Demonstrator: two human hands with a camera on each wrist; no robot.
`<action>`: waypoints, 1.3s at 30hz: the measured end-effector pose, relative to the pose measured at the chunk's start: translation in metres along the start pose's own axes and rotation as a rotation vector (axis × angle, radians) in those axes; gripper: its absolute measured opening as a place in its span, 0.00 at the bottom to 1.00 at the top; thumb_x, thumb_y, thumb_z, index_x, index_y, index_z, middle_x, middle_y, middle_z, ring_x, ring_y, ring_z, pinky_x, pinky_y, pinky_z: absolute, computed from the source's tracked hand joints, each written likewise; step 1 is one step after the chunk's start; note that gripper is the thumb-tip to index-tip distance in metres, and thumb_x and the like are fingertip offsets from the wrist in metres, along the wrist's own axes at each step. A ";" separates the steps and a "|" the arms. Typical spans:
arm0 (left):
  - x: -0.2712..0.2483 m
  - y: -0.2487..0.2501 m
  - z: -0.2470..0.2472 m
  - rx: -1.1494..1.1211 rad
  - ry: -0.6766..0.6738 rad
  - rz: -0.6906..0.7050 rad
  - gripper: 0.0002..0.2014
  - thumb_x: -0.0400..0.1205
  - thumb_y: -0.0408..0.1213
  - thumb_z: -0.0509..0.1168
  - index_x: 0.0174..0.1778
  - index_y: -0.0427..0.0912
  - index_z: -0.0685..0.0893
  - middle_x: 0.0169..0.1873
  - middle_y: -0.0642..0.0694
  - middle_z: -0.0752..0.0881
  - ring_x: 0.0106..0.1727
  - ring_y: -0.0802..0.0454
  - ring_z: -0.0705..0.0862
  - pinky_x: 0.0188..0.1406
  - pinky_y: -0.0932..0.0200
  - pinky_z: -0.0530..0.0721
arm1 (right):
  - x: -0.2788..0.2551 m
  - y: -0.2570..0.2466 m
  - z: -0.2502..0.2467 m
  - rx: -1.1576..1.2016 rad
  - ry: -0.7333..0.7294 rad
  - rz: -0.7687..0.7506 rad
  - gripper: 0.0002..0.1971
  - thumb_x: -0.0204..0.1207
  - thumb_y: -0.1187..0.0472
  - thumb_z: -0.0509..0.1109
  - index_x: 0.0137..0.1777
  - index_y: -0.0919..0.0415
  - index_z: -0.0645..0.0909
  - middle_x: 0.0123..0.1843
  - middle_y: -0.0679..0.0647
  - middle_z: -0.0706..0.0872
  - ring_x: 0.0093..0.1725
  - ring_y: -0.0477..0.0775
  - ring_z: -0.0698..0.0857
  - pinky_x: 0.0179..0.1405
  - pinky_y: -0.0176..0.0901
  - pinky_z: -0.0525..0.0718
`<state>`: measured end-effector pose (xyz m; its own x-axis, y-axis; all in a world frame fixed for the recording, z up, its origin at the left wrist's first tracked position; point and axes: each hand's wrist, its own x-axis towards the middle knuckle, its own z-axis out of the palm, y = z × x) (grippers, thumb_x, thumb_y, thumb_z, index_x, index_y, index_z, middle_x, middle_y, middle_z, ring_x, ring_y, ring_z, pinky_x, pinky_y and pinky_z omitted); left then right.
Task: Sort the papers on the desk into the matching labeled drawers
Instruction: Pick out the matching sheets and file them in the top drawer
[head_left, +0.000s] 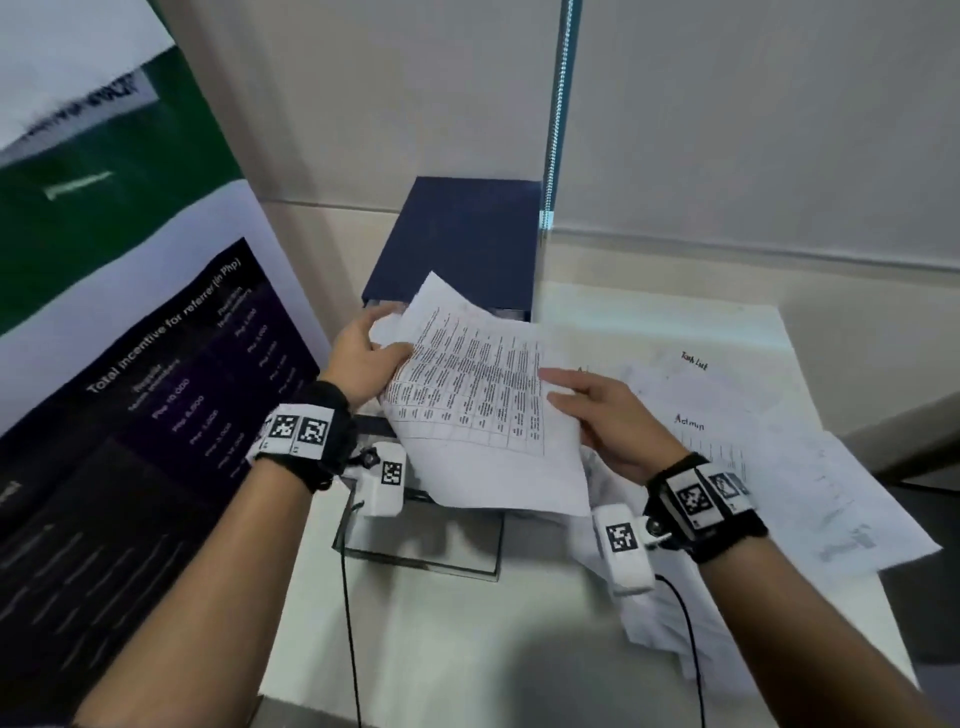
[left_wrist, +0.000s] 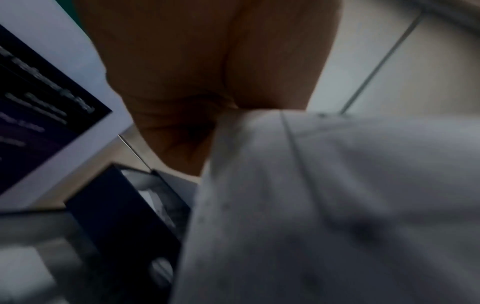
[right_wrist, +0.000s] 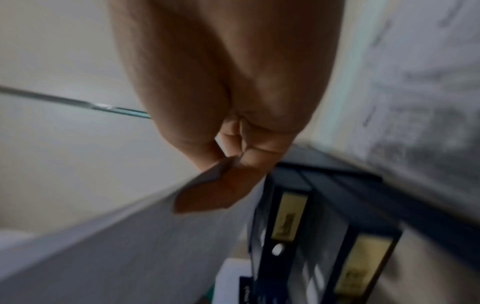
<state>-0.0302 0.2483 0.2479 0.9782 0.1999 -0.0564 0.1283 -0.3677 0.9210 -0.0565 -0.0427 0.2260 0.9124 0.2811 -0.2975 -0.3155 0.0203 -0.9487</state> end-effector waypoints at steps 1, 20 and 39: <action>0.002 -0.006 -0.015 -0.013 0.012 -0.027 0.20 0.82 0.30 0.69 0.69 0.48 0.78 0.48 0.40 0.89 0.29 0.63 0.86 0.28 0.69 0.84 | 0.007 -0.002 0.014 0.049 -0.027 0.055 0.18 0.83 0.71 0.64 0.72 0.65 0.79 0.60 0.58 0.90 0.53 0.50 0.90 0.42 0.34 0.87; 0.056 -0.059 -0.041 -0.065 0.158 -0.008 0.09 0.78 0.37 0.74 0.54 0.48 0.90 0.52 0.46 0.89 0.54 0.48 0.86 0.63 0.54 0.83 | 0.091 -0.024 0.048 -0.088 0.056 0.200 0.15 0.74 0.78 0.72 0.62 0.75 0.83 0.50 0.59 0.88 0.39 0.45 0.88 0.37 0.32 0.88; 0.087 -0.061 0.025 0.959 -0.235 0.179 0.30 0.88 0.59 0.45 0.47 0.48 0.90 0.50 0.48 0.89 0.53 0.45 0.84 0.64 0.46 0.70 | 0.145 -0.027 0.057 -0.612 0.333 -0.120 0.06 0.78 0.59 0.74 0.50 0.60 0.88 0.35 0.52 0.90 0.30 0.51 0.90 0.33 0.37 0.89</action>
<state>0.0513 0.2656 0.1769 0.9901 -0.0763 -0.1181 -0.0476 -0.9722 0.2294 0.0692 0.0516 0.2146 0.9938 0.0003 -0.1112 -0.0936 -0.5379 -0.8378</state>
